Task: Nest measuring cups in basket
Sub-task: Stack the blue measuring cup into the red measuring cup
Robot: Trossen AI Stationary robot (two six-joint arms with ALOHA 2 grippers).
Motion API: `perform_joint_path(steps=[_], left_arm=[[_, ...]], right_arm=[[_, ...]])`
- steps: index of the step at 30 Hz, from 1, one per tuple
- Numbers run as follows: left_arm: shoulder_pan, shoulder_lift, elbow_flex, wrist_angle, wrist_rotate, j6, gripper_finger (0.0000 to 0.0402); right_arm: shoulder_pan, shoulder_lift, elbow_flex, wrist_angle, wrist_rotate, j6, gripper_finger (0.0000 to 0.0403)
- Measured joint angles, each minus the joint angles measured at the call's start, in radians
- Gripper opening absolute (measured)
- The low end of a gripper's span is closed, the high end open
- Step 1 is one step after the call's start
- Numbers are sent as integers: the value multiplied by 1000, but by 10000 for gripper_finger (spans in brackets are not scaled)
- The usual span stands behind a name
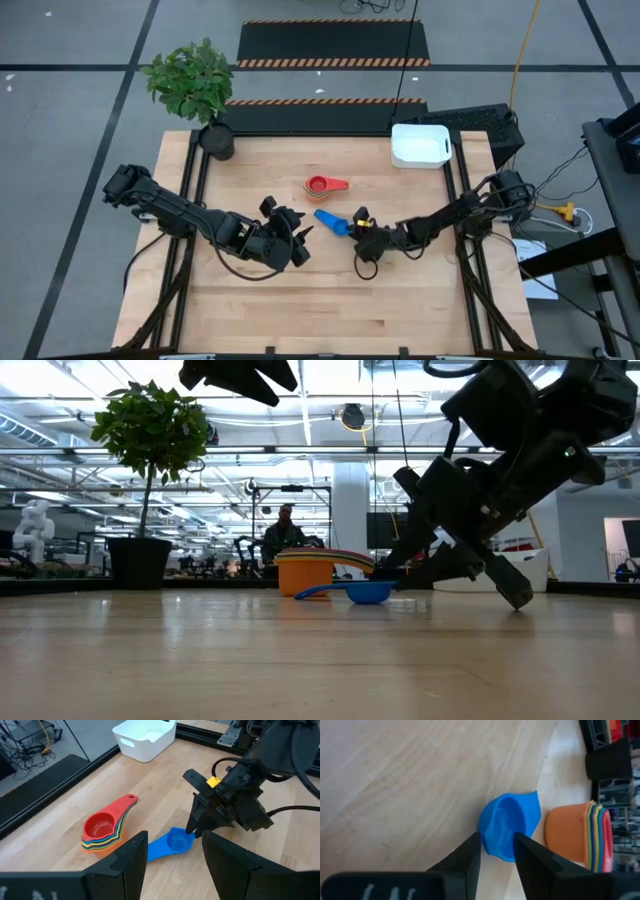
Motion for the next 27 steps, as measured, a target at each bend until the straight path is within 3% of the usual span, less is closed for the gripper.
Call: perform_joint_path(steps=[10,22,27], left_arm=[[0,0,0,0,0,2,191],[0,0,0,0,0,5,191],[0,0,0,0,0,4,191]], right_arm=[[-20,78,0,85,-54,7,99],[-29,86,0,92,-76,45,9],[-29,86,0,92,-76,51,3]])
